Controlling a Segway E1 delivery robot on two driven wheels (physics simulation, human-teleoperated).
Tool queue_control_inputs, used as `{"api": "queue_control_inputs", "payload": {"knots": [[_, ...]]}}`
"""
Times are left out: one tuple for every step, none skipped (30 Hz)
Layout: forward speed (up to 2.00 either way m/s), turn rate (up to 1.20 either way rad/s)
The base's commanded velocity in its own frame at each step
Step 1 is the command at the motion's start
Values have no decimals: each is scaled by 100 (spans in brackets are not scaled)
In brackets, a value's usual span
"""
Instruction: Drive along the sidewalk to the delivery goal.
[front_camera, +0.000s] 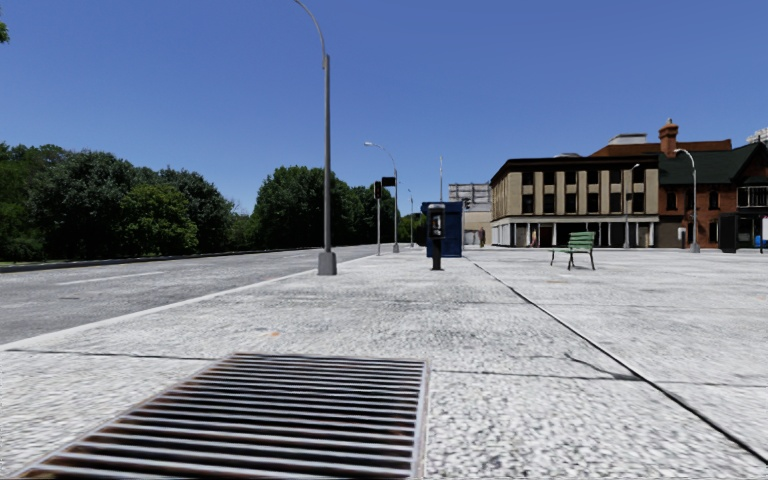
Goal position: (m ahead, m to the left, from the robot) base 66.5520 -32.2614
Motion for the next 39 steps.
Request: {"api": "queue_control_inputs", "payload": {"knots": [[200,0],[200,0],[200,0],[200,0],[200,0],[200,0],[200,0],[200,-17],[200,-28],[200,-28],[200,-32],[200,-33],[200,-33],[200,-33],[200,-33],[200,-33],[200,-33],[200,-34],[200,-34],[200,-34],[200,-35],[200,-36],[200,-36],[200,-36],[200,-37],[200,-37],[200,-37],[200,-37],[200,-37],[200,-37],[200,-37],[200,-37],[200,-37],[200,-37],[200,-37],[200,-37],[200,-37],[200,-37],[200,-37]]}}
